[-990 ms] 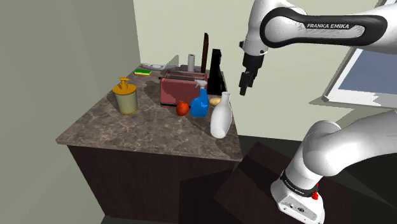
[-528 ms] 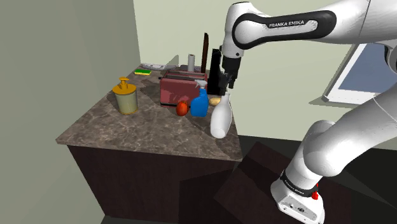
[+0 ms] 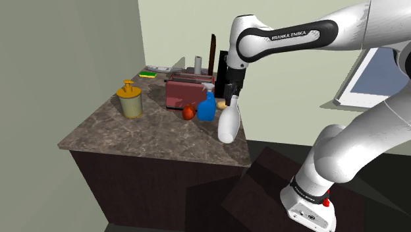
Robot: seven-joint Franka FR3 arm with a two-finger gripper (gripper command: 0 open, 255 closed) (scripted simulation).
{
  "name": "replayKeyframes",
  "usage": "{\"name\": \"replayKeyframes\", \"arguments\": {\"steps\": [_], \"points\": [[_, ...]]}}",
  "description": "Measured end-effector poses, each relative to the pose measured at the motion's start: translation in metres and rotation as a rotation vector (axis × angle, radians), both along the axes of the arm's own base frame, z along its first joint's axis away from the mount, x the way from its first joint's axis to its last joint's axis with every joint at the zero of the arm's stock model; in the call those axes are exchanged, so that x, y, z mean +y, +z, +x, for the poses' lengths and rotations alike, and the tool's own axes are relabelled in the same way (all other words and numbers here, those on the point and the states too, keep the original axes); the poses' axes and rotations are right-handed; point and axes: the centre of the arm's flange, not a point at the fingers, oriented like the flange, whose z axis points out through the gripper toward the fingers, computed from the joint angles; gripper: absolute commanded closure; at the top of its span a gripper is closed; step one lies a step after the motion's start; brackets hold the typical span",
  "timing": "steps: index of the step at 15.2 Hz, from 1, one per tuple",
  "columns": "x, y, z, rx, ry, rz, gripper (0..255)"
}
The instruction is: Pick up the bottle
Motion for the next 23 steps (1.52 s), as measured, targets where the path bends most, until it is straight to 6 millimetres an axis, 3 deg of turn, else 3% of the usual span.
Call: {"name": "replayKeyframes", "arguments": {"steps": [1, 12, 23], "points": [[0.0, -0.001, 0.0, 0.0, 0.0, 0.0, 255], [0.001, 0.0, 0.0, -0.001, 0.0, 0.0, 255], [0.001, 0.055, 0.0, 0.0, 0.0, 0.0, 255]]}}
